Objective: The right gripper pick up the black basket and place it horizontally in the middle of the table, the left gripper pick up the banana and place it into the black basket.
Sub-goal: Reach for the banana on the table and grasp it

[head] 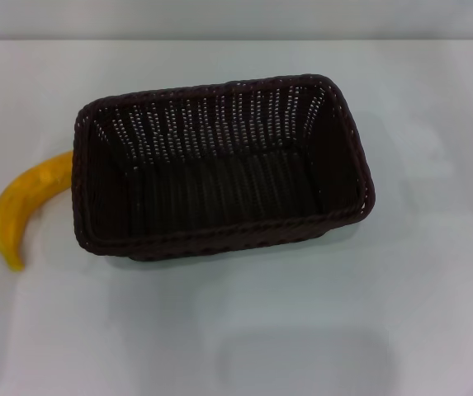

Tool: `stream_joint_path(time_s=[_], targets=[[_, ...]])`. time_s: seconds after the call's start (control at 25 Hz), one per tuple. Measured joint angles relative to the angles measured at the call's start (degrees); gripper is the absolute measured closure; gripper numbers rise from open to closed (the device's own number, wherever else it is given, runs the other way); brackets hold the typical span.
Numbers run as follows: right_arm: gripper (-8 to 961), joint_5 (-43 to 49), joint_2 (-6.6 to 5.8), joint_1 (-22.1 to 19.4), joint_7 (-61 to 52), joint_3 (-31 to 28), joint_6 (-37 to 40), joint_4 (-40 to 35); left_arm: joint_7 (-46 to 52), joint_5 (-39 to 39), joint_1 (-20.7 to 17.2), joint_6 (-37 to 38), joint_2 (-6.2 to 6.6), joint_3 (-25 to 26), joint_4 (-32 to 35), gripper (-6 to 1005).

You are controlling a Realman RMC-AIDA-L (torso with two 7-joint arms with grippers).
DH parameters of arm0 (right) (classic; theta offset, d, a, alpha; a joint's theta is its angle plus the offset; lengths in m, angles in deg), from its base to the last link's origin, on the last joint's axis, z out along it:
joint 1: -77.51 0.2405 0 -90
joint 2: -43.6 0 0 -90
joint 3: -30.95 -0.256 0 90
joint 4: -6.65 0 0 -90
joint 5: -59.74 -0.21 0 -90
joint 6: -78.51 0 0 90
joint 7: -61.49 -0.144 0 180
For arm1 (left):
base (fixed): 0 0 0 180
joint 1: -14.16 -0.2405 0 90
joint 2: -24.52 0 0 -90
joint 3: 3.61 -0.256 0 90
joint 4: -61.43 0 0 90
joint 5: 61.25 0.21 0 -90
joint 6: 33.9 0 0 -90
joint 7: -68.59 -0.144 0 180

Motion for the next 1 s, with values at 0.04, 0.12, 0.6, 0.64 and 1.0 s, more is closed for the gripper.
stream_joint_path(time_s=[0.04, 0.12, 0.6, 0.64, 1.0], targets=[[286, 0.0, -0.03, 0.0, 0.0, 0.0, 0.2, 0.0, -3.5, -2.8, 0.3, 2.1, -0.17, -0.2, 1.1, 180], [286, 0.0, -0.04, -0.1, 0.0, 0.0, 0.3, 0.0, -11.4, -9.7, 1.3, 7.5, -0.76, -0.2, 3.7, 180], [286, 0.1, -0.25, -1.1, -0.4, -1.6, 2.0, 0.1, -28.3, -20.4, 12.5, 39.4, -4.72, 0.8, 7.6, 180], [286, 0.1, -0.28, -1.0, -0.4, -1.6, 2.0, 0.1, -29.0, -20.4, 13.0, 40.7, -4.79, 0.6, 7.6, 180], [286, 0.1, -0.16, -0.9, -0.5, -1.5, 2.0, 0.0, -35.1, -23.4, 14.9, 44.9, -5.00, -0.5, 6.9, 180]])
